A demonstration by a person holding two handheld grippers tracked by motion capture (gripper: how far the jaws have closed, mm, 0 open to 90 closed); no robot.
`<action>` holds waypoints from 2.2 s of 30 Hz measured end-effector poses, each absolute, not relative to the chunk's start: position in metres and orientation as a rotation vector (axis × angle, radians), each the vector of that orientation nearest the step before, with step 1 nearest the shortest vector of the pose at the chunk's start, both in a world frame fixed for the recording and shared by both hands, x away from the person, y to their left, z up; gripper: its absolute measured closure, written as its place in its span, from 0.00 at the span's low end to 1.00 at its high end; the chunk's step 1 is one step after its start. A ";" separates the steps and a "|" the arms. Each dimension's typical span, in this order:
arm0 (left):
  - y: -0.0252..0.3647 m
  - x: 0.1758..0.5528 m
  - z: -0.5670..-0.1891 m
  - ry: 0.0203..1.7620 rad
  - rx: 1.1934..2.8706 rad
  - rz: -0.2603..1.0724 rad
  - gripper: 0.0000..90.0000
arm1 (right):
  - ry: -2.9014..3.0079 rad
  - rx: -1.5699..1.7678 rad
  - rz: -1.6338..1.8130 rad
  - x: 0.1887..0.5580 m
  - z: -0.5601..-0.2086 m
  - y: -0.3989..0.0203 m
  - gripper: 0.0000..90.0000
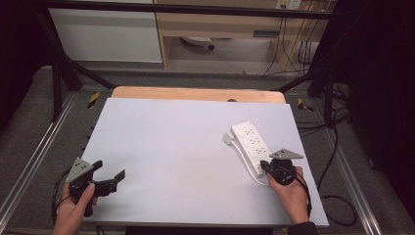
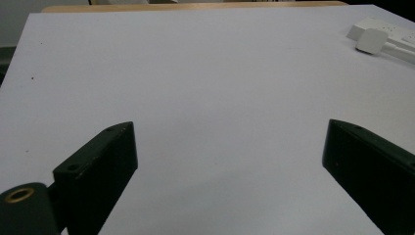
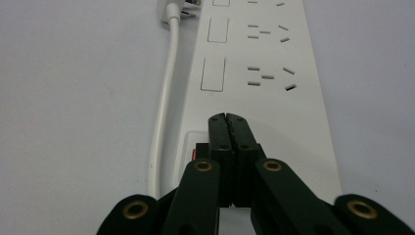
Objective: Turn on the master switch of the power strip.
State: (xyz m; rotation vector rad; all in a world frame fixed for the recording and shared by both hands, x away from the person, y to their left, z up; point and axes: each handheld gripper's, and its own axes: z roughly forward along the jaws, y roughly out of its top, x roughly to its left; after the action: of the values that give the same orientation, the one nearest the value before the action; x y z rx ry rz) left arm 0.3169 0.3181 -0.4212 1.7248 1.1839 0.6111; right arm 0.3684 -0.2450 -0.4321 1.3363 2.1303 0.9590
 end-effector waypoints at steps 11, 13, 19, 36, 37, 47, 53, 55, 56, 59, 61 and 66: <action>0.318 0.317 -0.421 1.183 1.729 0.611 0.07 | 2.126 1.346 0.953 0.368 -0.432 -0.244 1.00; 0.318 0.317 -0.422 1.184 1.730 0.614 0.07 | 2.125 1.344 0.952 0.368 -0.432 -0.244 1.00; 0.318 0.317 -0.422 1.188 1.729 0.613 0.07 | 2.124 1.348 0.956 0.368 -0.432 -0.245 1.00; 0.318 0.317 -0.422 1.192 1.730 0.613 0.07 | 2.117 1.344 0.956 0.367 -0.433 -0.244 1.00; 0.318 0.317 -0.422 1.192 1.730 0.613 0.07 | 2.117 1.344 0.956 0.367 -0.433 -0.244 1.00; 0.318 0.317 -0.422 1.195 1.732 0.611 0.07 | 2.113 1.343 0.959 0.366 -0.433 -0.244 1.00; 0.318 0.317 -0.422 1.197 1.733 0.611 0.07 | 2.111 1.347 0.964 0.366 -0.434 -0.245 1.00; 0.319 0.317 -0.422 1.199 1.734 0.613 0.07 | 2.112 1.346 0.966 0.366 -0.434 -0.245 1.00; 0.319 0.317 -0.422 1.199 1.733 0.613 0.07 | 2.112 1.348 0.967 0.366 -0.434 -0.245 1.00; 0.319 0.317 -0.422 1.200 1.736 0.612 0.07 | 2.112 1.343 0.963 0.366 -0.434 -0.245 1.00; 0.319 0.317 -0.422 1.200 1.736 0.613 0.07 | 2.110 1.352 0.968 0.366 -0.435 -0.245 1.00; 0.319 0.318 -0.423 1.204 1.735 0.613 0.07 | 2.115 1.353 0.970 0.366 -0.435 -0.245 1.00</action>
State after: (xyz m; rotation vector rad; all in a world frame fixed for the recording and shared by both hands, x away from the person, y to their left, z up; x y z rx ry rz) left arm 0.3177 0.3190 -0.4228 1.7352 1.2041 0.6127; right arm 0.3665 -0.2452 -0.4346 1.3527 2.1152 0.9697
